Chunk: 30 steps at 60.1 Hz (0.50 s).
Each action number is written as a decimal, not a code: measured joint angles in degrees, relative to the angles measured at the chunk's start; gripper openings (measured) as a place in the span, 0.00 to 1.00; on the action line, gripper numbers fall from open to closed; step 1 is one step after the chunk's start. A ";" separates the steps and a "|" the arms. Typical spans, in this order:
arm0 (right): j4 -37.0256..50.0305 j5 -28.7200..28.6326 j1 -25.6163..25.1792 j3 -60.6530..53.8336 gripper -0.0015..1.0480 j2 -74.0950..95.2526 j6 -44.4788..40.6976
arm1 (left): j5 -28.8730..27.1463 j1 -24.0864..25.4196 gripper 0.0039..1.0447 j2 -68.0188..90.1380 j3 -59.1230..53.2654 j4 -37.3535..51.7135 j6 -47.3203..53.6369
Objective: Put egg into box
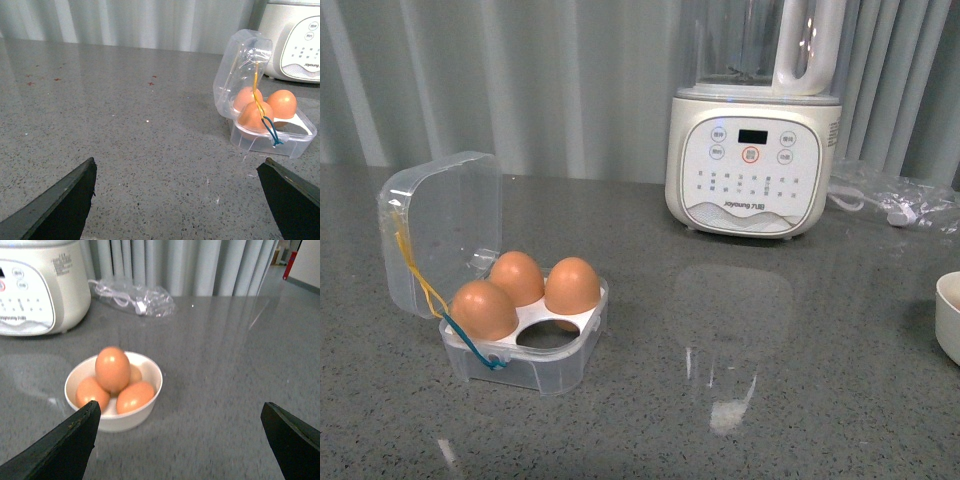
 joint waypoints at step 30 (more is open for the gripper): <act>5.79 -15.96 -1.68 21.35 0.93 36.35 2.05 | 0.02 0.00 0.94 0.00 0.00 0.00 0.00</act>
